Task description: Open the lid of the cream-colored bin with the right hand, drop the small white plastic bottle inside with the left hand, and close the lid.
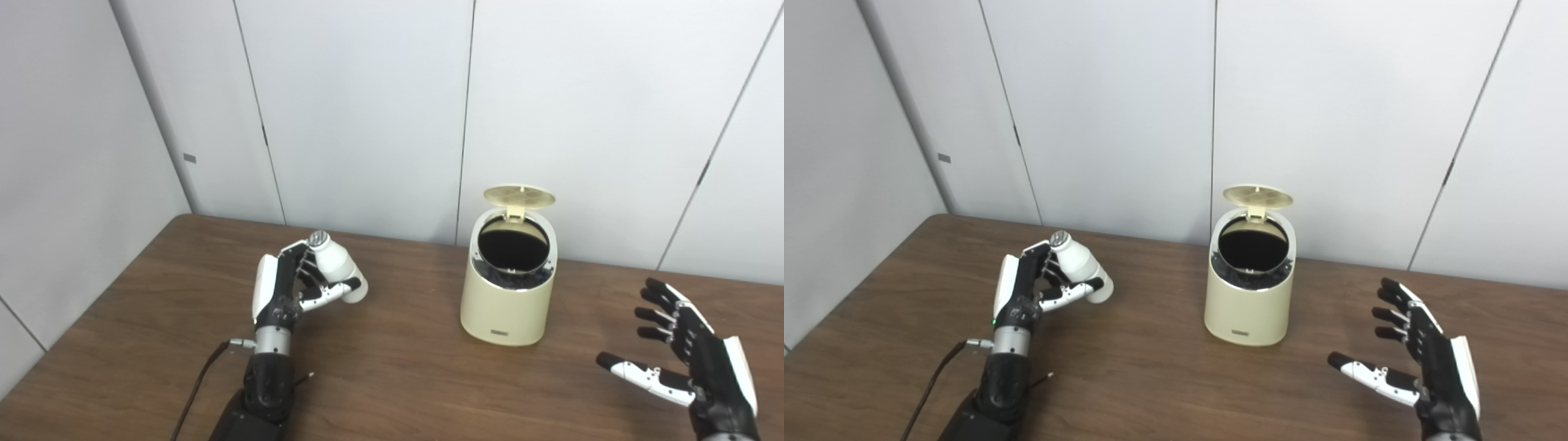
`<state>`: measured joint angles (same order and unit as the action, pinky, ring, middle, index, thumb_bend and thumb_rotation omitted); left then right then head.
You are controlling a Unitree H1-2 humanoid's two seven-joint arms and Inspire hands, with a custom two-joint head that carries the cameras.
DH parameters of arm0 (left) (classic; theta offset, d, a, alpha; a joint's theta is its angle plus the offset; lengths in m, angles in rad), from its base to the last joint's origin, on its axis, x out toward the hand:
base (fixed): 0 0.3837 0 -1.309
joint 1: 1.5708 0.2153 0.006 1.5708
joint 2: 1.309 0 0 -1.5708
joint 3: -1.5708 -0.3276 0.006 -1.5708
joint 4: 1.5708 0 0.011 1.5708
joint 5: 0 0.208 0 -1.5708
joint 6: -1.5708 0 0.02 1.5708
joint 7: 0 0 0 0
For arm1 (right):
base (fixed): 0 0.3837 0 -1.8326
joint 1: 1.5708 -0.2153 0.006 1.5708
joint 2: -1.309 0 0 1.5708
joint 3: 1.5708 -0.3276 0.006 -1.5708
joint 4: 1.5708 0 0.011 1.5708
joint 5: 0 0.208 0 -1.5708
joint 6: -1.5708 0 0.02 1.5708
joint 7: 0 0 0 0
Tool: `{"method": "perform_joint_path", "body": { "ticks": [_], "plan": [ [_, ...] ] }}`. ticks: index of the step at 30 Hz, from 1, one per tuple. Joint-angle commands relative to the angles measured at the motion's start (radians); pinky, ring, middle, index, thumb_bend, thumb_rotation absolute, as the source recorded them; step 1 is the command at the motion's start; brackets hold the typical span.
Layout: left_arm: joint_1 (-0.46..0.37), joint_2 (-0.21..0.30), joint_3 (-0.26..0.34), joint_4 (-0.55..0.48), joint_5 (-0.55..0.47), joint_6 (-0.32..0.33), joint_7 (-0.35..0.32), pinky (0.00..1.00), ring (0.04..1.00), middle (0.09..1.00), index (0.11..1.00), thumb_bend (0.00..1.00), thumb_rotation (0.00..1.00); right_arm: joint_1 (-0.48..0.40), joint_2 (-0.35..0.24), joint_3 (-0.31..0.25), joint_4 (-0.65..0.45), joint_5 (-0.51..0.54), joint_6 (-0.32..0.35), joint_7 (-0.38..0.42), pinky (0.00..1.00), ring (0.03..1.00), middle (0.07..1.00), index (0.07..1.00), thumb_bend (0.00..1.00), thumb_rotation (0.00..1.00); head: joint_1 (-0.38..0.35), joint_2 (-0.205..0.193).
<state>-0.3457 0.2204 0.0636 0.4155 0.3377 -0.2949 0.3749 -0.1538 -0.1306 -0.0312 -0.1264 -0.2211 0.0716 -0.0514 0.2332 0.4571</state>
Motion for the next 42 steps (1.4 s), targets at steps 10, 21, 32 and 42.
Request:
{"method": "perform_joint_path", "body": {
  "ticks": [10,21,32,42],
  "plan": [
    [-0.094,-0.012,-0.042,-0.326,0.008,0.139,-0.156,0.33,0.423,0.471,0.502,0.51,0.00,-0.049,0.011,0.023,0.076,-0.044,-0.130,-0.053,0.65,0.752,0.832,0.831,0.73,0.08,-0.073,-0.037],
    [-0.230,0.003,-0.078,-0.426,0.021,0.224,-0.269,0.35,0.437,0.478,0.490,0.51,0.00,-0.064,0.032,0.035,0.141,-0.073,-0.178,-0.093,0.65,0.748,0.840,0.829,0.76,0.14,-0.124,-0.069],
    [-0.324,0.005,-0.105,-0.407,0.037,0.215,-0.313,0.34,0.434,0.476,0.493,0.51,0.00,-0.077,0.064,0.038,0.163,-0.081,-0.182,-0.124,0.68,0.756,0.837,0.828,0.79,0.20,-0.166,-0.077],
    [-0.304,-0.041,-0.136,-0.380,0.029,0.193,-0.306,0.33,0.433,0.476,0.493,0.51,0.00,-0.084,0.069,0.043,0.167,-0.098,-0.201,-0.148,0.68,0.756,0.829,0.822,0.78,0.21,-0.186,-0.071]
  ]
}}
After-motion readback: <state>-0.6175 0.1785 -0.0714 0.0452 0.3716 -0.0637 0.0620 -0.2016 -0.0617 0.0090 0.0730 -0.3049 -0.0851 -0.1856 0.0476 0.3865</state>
